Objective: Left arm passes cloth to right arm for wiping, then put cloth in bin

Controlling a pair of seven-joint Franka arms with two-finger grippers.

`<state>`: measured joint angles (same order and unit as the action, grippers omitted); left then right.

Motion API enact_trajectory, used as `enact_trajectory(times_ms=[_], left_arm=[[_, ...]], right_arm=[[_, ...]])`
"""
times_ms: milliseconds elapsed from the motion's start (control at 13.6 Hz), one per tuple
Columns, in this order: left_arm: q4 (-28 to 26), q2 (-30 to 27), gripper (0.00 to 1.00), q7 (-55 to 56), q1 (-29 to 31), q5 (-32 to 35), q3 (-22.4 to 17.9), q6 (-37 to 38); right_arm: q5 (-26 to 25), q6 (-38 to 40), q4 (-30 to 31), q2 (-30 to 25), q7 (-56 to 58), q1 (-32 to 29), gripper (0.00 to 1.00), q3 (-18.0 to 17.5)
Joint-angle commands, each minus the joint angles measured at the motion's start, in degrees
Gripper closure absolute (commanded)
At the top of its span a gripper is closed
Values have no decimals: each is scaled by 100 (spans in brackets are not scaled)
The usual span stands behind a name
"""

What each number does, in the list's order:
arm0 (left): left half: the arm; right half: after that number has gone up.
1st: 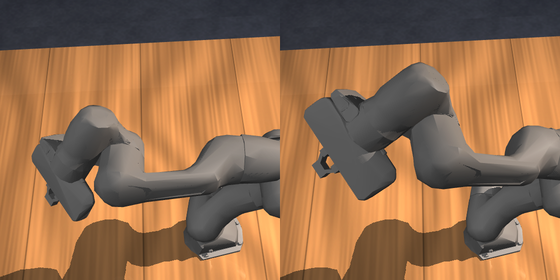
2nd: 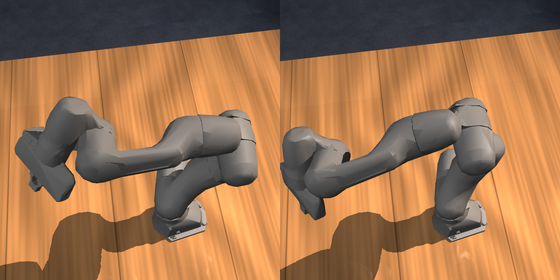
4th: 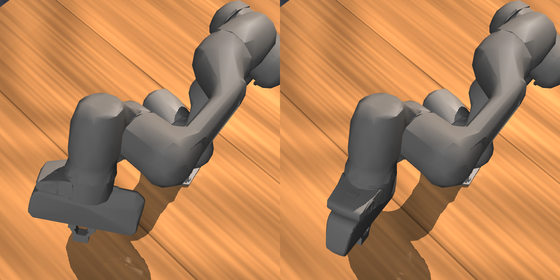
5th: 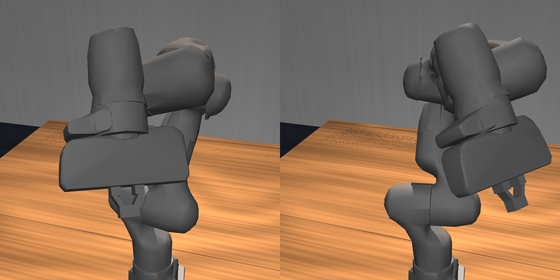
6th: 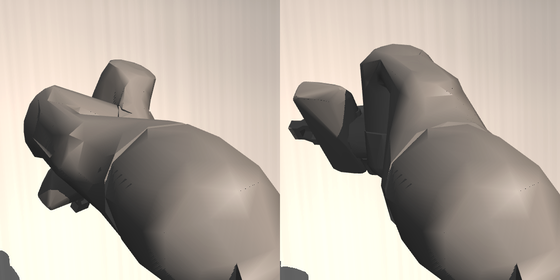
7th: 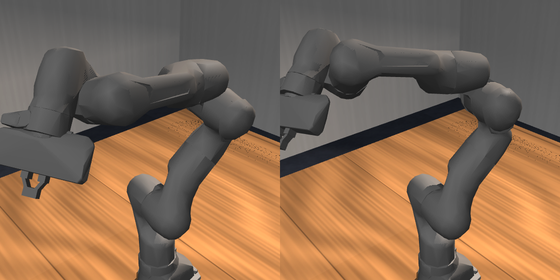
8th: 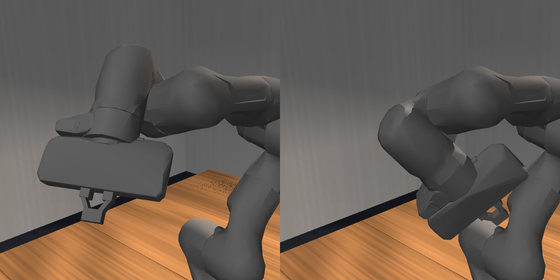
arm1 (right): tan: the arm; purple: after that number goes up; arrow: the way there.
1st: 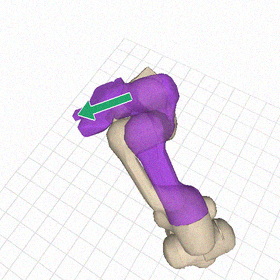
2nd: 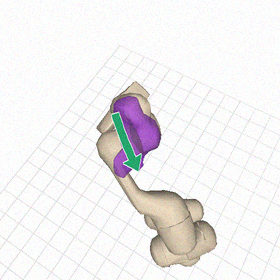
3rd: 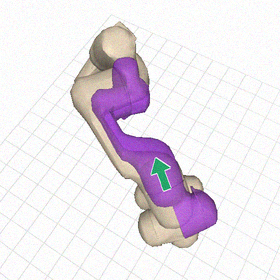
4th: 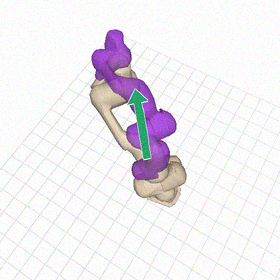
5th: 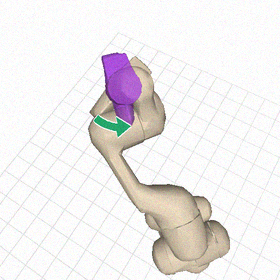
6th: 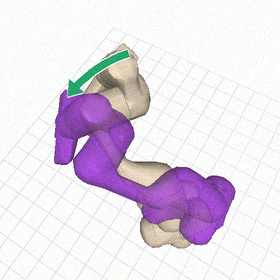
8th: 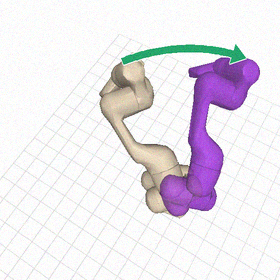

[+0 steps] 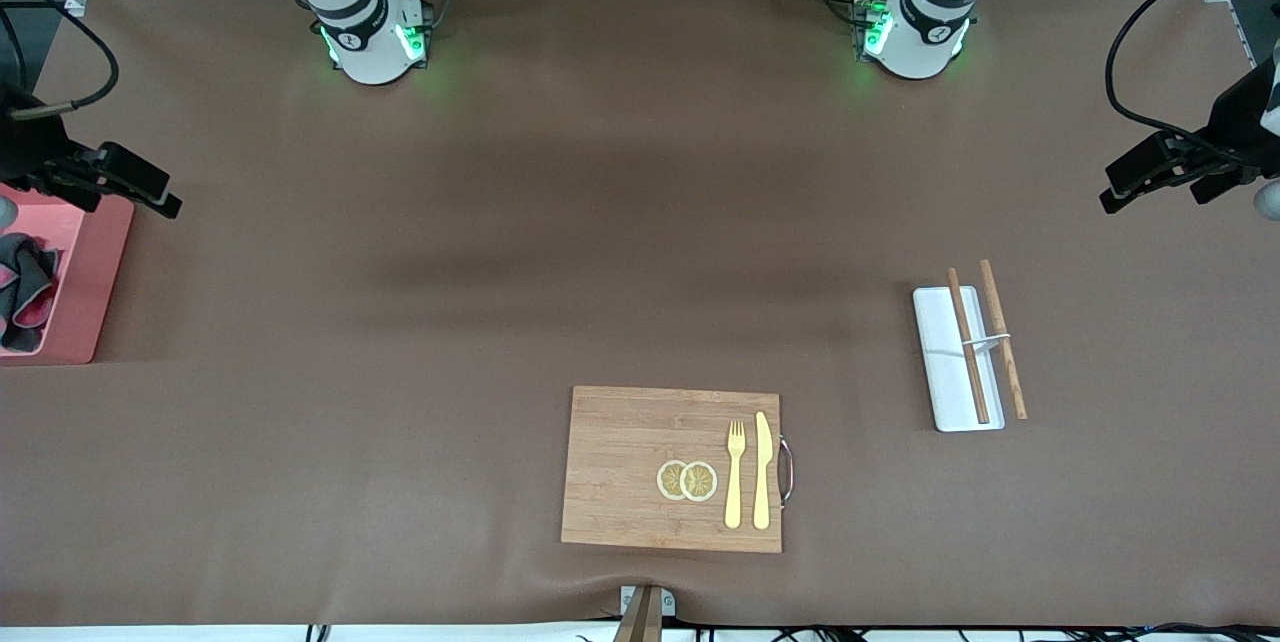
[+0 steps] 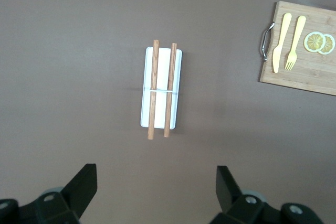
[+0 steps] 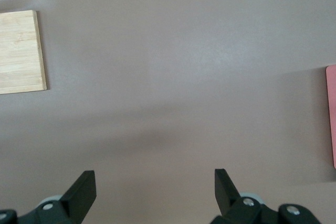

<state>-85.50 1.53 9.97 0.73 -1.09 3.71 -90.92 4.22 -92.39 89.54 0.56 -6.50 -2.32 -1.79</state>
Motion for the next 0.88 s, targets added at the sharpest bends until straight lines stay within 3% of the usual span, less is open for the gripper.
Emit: enact_trajectory(times_ms=[0, 811], left_arm=[[104, 23, 0, -179, 32, 100, -28, 109], [183, -12, 0, -206, -3, 355, 24, 636]], right_arm=[[-44, 116, -305, 111, -115, 100, 0, 29], [-53, 143, -279, 111, -124, 135, 0, 29]])
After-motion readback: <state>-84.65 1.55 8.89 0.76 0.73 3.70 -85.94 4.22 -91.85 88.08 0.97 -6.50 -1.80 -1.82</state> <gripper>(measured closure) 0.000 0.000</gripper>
